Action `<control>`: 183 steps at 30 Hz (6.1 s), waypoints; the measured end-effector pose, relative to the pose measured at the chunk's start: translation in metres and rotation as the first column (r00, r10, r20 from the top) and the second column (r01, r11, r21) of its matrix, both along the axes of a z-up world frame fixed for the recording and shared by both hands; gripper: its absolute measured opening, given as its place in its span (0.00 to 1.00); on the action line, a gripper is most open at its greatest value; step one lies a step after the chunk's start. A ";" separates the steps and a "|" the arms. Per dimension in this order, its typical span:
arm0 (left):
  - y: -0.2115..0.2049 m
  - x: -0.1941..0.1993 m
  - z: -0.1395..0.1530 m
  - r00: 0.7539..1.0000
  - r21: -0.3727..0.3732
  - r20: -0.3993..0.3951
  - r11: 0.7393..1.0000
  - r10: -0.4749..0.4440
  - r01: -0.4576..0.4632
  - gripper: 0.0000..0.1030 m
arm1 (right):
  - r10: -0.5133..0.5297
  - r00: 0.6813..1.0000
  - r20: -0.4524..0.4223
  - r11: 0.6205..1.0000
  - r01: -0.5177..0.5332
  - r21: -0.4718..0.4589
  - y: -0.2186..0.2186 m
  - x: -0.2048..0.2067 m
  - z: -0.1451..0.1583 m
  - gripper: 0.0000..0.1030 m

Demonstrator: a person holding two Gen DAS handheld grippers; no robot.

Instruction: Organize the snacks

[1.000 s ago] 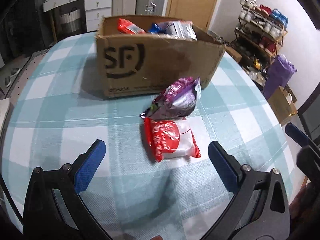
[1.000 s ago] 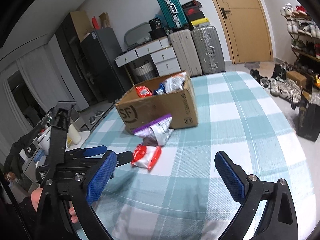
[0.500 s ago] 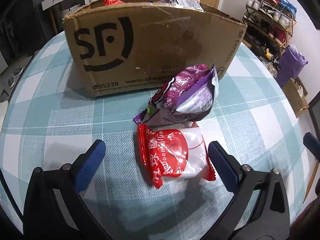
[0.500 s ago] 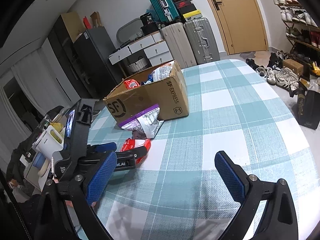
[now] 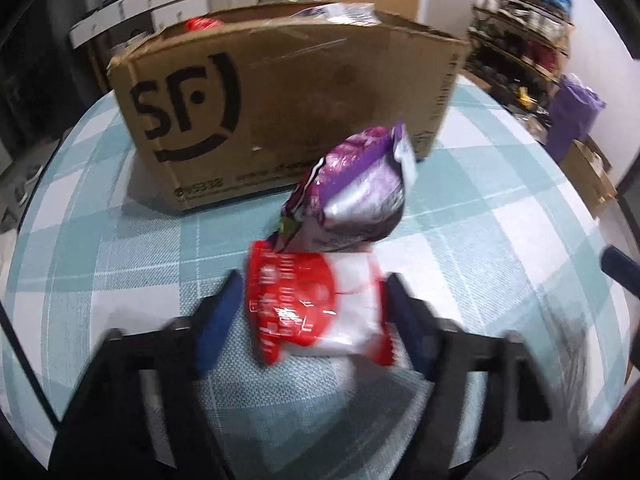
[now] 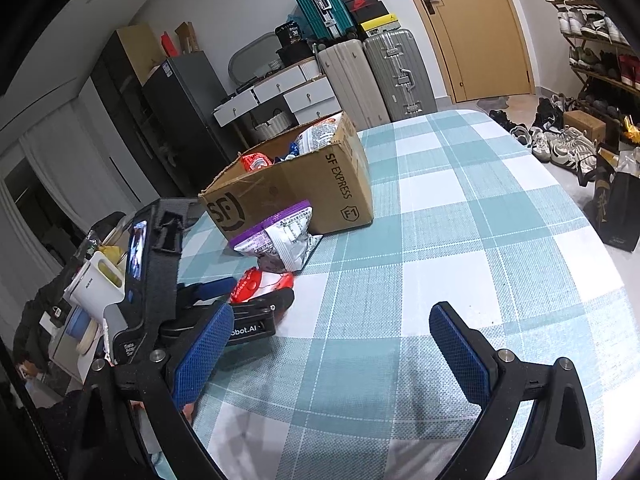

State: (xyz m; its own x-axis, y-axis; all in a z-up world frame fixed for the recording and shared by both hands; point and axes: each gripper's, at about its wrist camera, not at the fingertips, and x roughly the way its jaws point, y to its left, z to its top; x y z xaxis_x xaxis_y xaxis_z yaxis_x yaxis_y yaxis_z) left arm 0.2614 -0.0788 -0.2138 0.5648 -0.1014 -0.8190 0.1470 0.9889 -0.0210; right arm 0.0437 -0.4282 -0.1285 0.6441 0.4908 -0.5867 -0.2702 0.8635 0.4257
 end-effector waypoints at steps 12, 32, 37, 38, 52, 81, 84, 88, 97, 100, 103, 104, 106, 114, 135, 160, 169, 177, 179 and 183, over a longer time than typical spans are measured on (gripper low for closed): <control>0.008 0.005 0.005 0.999 -0.117 -0.020 0.992 -0.039 0.036 0.44 | -0.003 1.000 -0.009 1.000 0.003 -0.011 0.004 0.001 -0.001 0.97; 0.111 -0.062 0.036 1.000 -0.194 0.010 0.981 0.027 -0.025 0.44 | 0.076 0.993 -0.088 0.994 -0.082 -0.067 0.037 0.044 -0.019 0.97; 0.125 -0.071 0.041 0.999 -0.208 0.016 0.978 0.036 -0.032 0.44 | 0.131 0.986 -0.107 0.986 -0.141 -0.094 0.059 0.067 -0.027 0.97; 0.129 -0.073 0.042 0.999 -0.211 0.018 0.977 0.041 -0.036 0.44 | 0.140 0.984 -0.109 0.984 -0.150 -0.093 0.063 0.072 -0.027 0.97; 0.165 -0.093 0.042 0.995 -0.253 0.011 0.963 0.095 -0.089 0.44 | 0.192 0.975 -0.114 0.972 -0.205 -0.113 0.123 0.134 -0.035 0.97; 0.159 -0.113 0.063 0.994 -0.246 0.040 0.965 0.104 -0.091 0.44 | 0.238 0.970 -0.057 0.971 -0.239 -0.007 0.117 0.094 -0.014 0.47; 0.155 -0.113 0.069 0.994 -0.236 0.052 0.968 0.096 -0.081 0.44 | 0.233 0.972 -0.039 0.972 -0.233 0.007 0.108 0.087 -0.005 0.47; 0.147 -0.110 0.081 0.994 -0.222 0.072 0.973 0.078 -0.061 0.44 | 0.224 0.975 -0.008 0.974 -0.223 0.024 0.097 0.077 0.010 0.47; 0.134 -0.093 0.121 0.991 -0.238 0.127 0.971 0.045 -0.014 0.44 | 0.186 0.980 0.068 0.982 -0.188 0.032 0.060 0.060 0.058 0.47; 0.130 -0.084 0.136 0.989 -0.235 0.148 0.972 0.030 0.005 0.44 | 0.185 0.978 0.094 0.982 -0.188 0.025 0.052 0.058 0.076 0.47; 0.124 -0.074 0.154 0.985 -0.222 0.172 0.974 0.008 0.031 0.44 | 0.187 0.976 0.113 0.981 -0.191 0.026 0.049 0.060 0.093 0.47; 0.122 -0.073 0.159 0.984 -0.224 0.180 0.974 0.003 0.038 0.44 | 0.191 0.975 0.117 0.980 -0.196 0.030 0.047 0.061 0.099 0.47; 0.119 -0.069 0.173 0.979 -0.221 0.205 0.974 -0.005 0.052 0.44 | 0.193 0.973 0.125 0.980 -0.199 0.032 0.045 0.065 0.111 0.47; 0.105 -0.042 0.211 0.972 -0.214 0.231 0.971 -0.051 0.102 0.44 | 0.211 0.959 0.191 0.977 -0.215 0.001 0.047 0.075 0.157 0.47; 0.104 0.078 0.238 0.982 -0.183 0.184 0.980 -0.040 0.074 0.44 | 0.180 0.965 0.193 0.984 -0.177 -0.032 0.077 0.177 0.196 0.47; 0.108 0.179 0.134 0.999 -0.214 0.017 0.976 -0.036 0.038 0.57 | 0.166 0.985 0.036 0.985 -0.165 -0.041 0.101 0.272 0.094 0.55; 0.116 0.170 0.138 0.999 -0.193 0.043 0.981 -0.003 0.011 0.78 | 0.102 0.992 0.076 0.995 -0.102 -0.008 0.073 0.262 0.095 0.71; 0.119 0.147 0.153 0.997 -0.177 0.073 0.984 0.013 0.000 0.78 | 0.092 0.990 0.108 0.996 -0.092 -0.005 0.059 0.237 0.111 0.71; 0.119 0.137 0.160 0.996 -0.175 0.092 0.985 0.022 -0.006 0.78 | 0.092 0.988 0.124 0.996 -0.092 -0.009 0.058 0.228 0.118 0.71; 0.117 0.114 0.175 0.990 -0.160 0.137 0.987 0.036 -0.013 0.78 | 0.092 0.981 0.170 0.996 -0.089 -0.022 0.054 0.205 0.132 0.75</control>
